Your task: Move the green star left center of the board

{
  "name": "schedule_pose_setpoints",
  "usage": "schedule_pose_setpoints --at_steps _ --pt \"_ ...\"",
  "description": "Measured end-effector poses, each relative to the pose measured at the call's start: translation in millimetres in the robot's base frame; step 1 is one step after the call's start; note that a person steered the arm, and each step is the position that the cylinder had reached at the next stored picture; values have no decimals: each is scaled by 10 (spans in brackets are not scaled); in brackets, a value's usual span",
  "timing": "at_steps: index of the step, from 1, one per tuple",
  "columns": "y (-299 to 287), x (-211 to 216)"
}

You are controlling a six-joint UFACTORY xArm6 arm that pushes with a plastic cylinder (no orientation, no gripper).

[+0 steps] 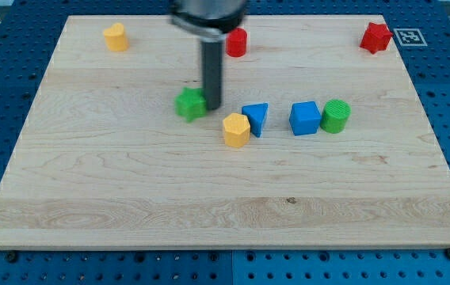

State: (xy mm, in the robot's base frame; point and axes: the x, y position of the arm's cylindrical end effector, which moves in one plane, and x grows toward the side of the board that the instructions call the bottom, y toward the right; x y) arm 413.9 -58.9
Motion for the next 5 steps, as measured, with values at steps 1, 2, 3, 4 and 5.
schedule_pose_setpoints --at_steps 1,2,3,4,5 --pt "-642 50" --pt "-726 50" --pt "-574 77" --pt "-656 311" --pt "-934 323"
